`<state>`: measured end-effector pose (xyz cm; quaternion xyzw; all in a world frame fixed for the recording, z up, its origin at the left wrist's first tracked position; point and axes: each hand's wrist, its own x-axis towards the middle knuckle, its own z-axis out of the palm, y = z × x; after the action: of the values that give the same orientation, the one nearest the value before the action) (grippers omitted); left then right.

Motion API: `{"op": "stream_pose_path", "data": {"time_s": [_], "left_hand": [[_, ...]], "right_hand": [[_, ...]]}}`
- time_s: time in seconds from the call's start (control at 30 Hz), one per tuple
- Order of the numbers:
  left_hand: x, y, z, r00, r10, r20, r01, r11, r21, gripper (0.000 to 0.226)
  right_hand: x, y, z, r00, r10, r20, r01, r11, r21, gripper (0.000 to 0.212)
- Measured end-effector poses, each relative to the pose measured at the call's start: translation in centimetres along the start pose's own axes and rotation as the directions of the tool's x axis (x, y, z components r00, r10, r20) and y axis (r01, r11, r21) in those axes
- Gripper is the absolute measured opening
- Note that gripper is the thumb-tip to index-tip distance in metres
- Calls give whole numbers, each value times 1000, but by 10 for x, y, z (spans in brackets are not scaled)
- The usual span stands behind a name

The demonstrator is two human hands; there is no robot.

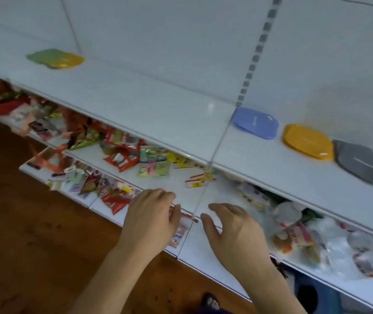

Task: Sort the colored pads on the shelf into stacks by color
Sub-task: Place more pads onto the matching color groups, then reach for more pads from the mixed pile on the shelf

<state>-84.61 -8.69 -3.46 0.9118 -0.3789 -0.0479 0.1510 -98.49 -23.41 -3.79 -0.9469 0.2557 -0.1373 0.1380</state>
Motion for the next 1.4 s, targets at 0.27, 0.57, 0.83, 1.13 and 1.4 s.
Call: {"op": "stream_pose_path", "data": {"time_s": [0.27,0.57,0.83,1.13,1.4], "left_hand": [[-21,-128,-32,968,-250,-37,248,968,-49,42],[20,-258,-87,906,-416,-83,420,907,35,39],[68,-361,-135,842,-516,-157,515,856,-48,36],[147,-498,-171,885,-422,-194,398,904,-154,32],[231,-584,-215,961,-202,-191,169,970,-175,32]], "right_hand": [[59,-119,52,976,-192,102,192,981,6,27],[172,-241,133,933,-350,78,332,926,182,27],[258,-334,166,883,-469,30,449,861,241,31],[342,-420,210,919,-387,-69,393,909,141,43],[382,-470,226,979,-150,-138,158,986,49,39]]}}
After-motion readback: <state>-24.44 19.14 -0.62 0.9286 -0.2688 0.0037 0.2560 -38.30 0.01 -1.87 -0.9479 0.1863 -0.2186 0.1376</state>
